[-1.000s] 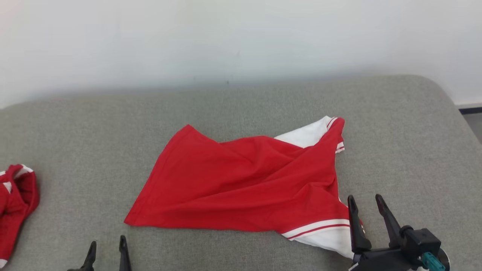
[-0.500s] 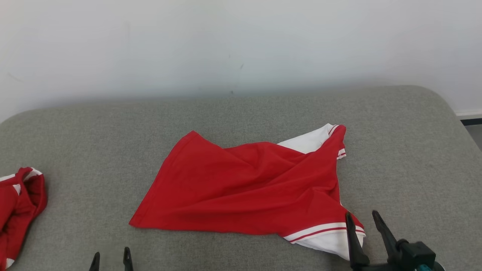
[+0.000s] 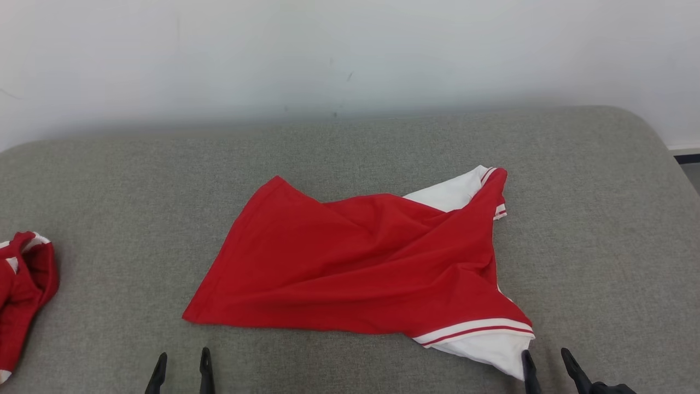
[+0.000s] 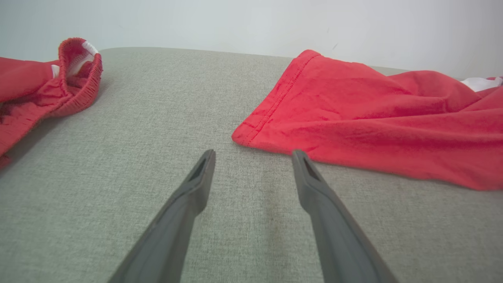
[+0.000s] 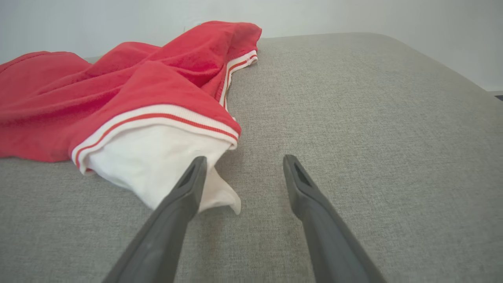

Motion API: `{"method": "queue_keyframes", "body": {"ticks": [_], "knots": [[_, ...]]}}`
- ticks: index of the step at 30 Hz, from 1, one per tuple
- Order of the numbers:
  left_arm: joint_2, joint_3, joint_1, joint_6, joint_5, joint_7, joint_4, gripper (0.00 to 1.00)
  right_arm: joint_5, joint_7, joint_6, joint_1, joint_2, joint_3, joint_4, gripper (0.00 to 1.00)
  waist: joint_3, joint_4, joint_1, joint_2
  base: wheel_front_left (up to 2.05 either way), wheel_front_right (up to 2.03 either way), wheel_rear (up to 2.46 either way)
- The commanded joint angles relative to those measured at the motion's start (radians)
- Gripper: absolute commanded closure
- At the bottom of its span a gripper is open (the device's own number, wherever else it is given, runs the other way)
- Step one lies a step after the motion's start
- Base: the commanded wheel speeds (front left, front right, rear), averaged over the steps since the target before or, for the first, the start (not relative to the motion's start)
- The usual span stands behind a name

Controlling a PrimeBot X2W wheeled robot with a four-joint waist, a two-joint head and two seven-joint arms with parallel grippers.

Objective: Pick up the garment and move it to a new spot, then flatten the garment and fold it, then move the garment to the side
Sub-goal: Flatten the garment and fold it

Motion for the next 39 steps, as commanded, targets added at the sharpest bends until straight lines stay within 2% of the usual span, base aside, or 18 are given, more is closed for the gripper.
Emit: {"method": "queue_keyframes", "body": {"ticks": [1, 7, 10, 16, 28, 39], "knots": [[0.001, -0.007, -0.015, -0.007, -0.002, -0.002, -0.003, 0.0, -0.001, 0.0, -0.002, 0.007, -0.003, -0.001, 0.004, 0.0, 0.009, 0.006, 0.0, 0.0, 0.0, 0.0, 0.0], [0.001, -0.035, -0.027, -0.014, -0.004, -0.002, 0.004, 0.0, -0.004, 0.0, -0.002, 0.015, -0.015, -0.005, 0.017, 0.0, 0.027, 0.018, 0.0, 0.0, 0.0, 0.0, 0.0], [0.001, -0.042, -0.028, -0.016, -0.005, -0.002, 0.008, 0.0, 0.003, 0.0, -0.002, -0.003, -0.014, 0.003, -0.019, 0.0, 0.029, 0.02, 0.0, 0.0, 0.0, 0.0, 0.0], [0.001, -0.041, -0.029, -0.019, -0.003, -0.002, 0.014, 0.0, 0.037, 0.0, -0.002, -0.004, -0.027, 0.076, -0.108, 0.0, 0.017, 0.021, 0.0, 0.0, 0.0, 0.0, 0.0], [0.001, -0.046, 0.001, -0.016, -0.016, -0.002, 0.018, 0.0, 0.054, 0.0, -0.002, 0.076, -0.088, 0.198, -0.083, 0.0, -0.025, 0.034, 0.0, 0.0, 0.0, 0.0, 0.0], [0.001, -0.051, 0.008, -0.012, -0.027, -0.002, 0.026, 0.0, -0.022, 0.0, -0.002, 0.05, -0.072, 0.118, 0.016, 0.0, -0.023, 0.049, 0.0, 0.0, 0.0, 0.0, 0.0]]}}
